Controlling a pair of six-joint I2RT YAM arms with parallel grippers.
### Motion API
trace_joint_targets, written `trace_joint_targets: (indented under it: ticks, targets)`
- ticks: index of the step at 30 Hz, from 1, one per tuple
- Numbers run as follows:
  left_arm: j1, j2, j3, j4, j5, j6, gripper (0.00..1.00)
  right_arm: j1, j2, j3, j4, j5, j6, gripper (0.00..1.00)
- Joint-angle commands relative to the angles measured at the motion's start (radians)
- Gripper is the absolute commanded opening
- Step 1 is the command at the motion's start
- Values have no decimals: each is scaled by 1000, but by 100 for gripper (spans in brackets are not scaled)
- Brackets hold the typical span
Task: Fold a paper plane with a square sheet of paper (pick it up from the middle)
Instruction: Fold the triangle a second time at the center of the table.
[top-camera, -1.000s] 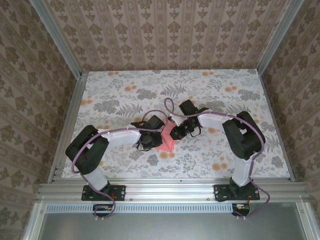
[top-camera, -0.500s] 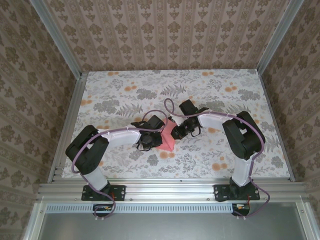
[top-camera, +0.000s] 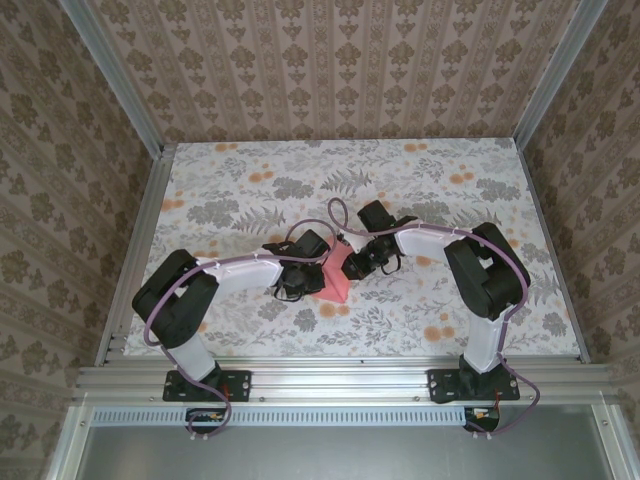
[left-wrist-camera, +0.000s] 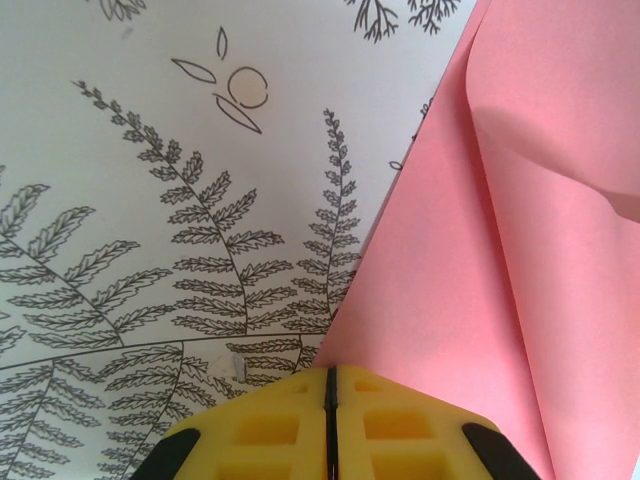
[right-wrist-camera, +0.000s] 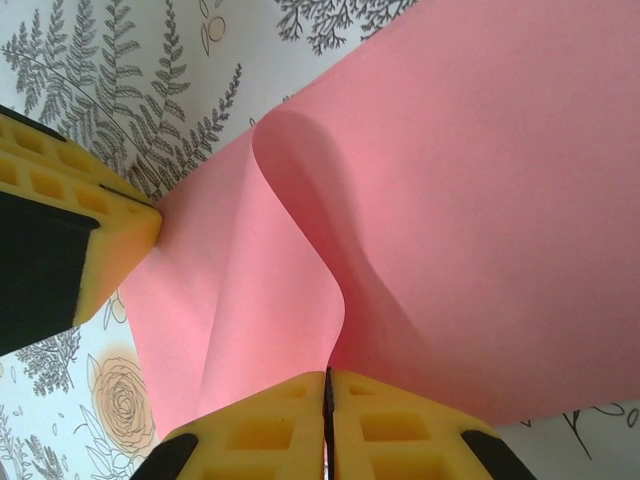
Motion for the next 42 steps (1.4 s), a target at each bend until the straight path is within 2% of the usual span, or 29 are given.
trace_joint_targets:
  ticks: [1, 11, 21, 26, 42]
  targets:
    - [-7, 61, -27, -101, -23, 22, 10, 7, 0, -26, 17, 36, 16, 10]
    - [-10, 61, -23, -101, -22, 23, 10, 7, 0, -31, 42, 58, 32, 10]
    - [-10, 65, -20, -104, -22, 28, 10, 8, 19, -15, 41, 5, 40, 10]
    - [-10, 63, -19, -108, -24, 27, 10, 7, 39, -4, 5, 61, 29, 10]
    - [-12, 45, 4, -130, -34, 35, 10, 7, 17, -25, 6, 85, 58, 10]
